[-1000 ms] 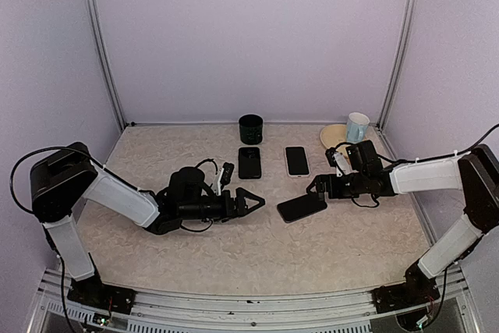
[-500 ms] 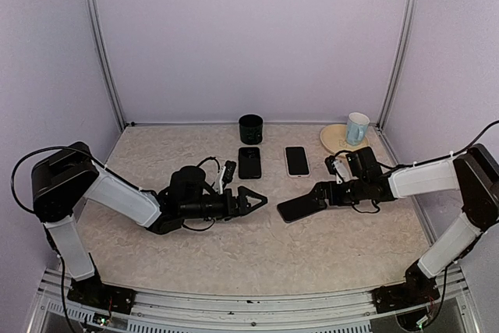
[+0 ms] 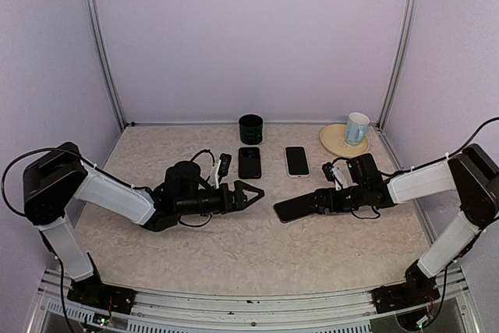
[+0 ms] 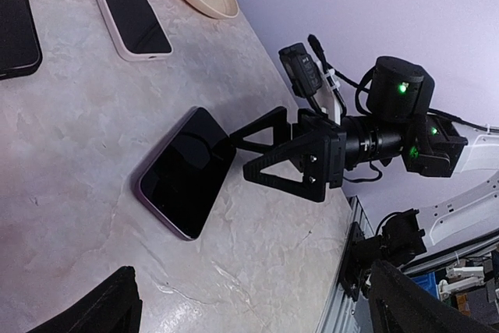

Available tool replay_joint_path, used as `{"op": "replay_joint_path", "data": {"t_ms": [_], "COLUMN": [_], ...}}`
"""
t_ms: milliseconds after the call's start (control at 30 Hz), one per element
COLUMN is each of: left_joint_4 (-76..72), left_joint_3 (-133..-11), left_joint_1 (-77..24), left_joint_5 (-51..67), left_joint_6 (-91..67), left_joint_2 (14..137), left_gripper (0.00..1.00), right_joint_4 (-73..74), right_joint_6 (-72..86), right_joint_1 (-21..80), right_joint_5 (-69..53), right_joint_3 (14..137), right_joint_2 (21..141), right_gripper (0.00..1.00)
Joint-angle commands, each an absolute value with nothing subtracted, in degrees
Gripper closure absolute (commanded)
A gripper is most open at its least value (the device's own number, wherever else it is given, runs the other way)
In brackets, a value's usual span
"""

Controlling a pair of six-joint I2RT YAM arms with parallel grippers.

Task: Put the phone into the phone case
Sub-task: Move the phone to the center of the board.

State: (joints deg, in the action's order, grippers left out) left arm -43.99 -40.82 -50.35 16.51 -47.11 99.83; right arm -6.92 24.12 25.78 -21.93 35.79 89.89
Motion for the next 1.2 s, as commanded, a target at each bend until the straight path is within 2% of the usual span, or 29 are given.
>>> {"op": "replay_joint_path", "data": {"t_ms": [0, 800, 1033, 1167], "left_joint_4": [-43.2, -42.1, -40.2, -39.6], "left_joint_3": [-39.8, -34.1, -32.9, -32.5], "left_joint_1": [-49.4, -44.8, -43.9, -43.6], "left_joint_5": [15.7, 15.0, 14.0, 13.6], "left_joint_6": [-45.9, -45.1, -43.9, -43.5], "left_joint_2": [97.7, 91.1, 87.9, 86.6], "left_gripper": [0.01, 0.01, 0.01, 0.01], "right_joint_4": [-8.3, -1.7, 8.0, 7.9], "right_joint_6": [25.2, 15.8, 5.8, -1.4], "right_joint_1": [27.7, 43.7, 43.7, 43.7], "right_joint_5": [-26.6, -27.9, -16.1, -12.0], "right_joint_3": [34.9, 45.1, 48.5, 48.8], "right_joint_2": [90.9, 97.4, 92.7, 91.5], "right_gripper": [0.04, 0.04, 0.0, 0.0]}}
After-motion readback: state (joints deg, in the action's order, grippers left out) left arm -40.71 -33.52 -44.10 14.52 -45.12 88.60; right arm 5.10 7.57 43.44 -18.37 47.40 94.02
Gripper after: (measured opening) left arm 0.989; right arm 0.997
